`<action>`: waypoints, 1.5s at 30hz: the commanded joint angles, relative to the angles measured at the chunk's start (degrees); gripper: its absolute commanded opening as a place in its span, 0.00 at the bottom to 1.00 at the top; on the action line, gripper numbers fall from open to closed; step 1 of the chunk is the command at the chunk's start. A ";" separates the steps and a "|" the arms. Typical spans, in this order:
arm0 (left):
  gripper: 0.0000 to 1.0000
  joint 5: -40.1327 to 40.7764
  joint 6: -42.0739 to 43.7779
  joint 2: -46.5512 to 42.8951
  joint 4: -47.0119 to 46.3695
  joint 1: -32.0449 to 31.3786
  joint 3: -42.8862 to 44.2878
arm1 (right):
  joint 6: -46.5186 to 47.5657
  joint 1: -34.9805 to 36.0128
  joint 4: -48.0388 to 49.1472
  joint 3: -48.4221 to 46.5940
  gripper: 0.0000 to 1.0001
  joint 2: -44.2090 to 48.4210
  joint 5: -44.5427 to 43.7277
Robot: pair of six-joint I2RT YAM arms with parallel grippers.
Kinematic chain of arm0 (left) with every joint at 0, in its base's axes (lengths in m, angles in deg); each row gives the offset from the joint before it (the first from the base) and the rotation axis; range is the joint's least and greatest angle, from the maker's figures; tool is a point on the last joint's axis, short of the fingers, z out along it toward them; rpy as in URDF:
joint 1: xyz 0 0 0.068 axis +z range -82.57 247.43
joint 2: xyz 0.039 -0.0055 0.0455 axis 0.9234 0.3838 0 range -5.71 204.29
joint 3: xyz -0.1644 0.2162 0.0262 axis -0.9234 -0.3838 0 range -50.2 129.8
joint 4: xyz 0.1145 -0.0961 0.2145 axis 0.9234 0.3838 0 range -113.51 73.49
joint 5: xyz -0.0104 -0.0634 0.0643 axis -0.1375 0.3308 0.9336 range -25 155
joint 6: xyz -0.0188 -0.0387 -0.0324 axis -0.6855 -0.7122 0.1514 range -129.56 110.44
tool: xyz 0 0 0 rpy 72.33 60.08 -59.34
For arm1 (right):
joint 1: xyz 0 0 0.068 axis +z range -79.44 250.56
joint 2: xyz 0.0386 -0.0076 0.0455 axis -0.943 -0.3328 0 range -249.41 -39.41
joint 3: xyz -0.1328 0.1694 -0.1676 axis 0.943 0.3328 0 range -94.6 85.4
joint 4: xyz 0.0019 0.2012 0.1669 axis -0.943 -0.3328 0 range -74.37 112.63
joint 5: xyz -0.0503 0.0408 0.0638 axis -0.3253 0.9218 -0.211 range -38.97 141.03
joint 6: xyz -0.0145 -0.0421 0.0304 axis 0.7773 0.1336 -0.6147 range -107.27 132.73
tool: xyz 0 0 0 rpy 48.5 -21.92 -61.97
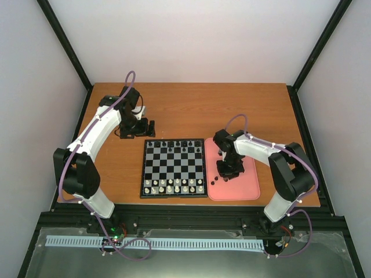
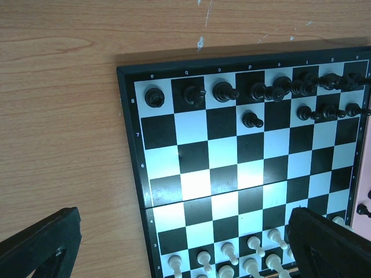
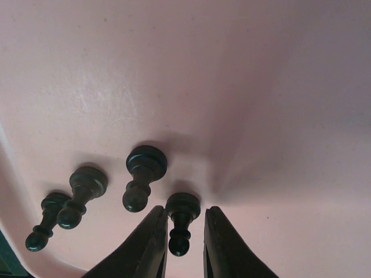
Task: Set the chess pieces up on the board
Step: Pick up the chess piece from the storage box, then place the chess piece on the chessboard.
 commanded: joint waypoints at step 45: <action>1.00 -0.92 -4.52 -11.09 -0.63 12.11 -6.64 | 4.28 10.21 -14.00 -61.18 0.08 -30.62 7.32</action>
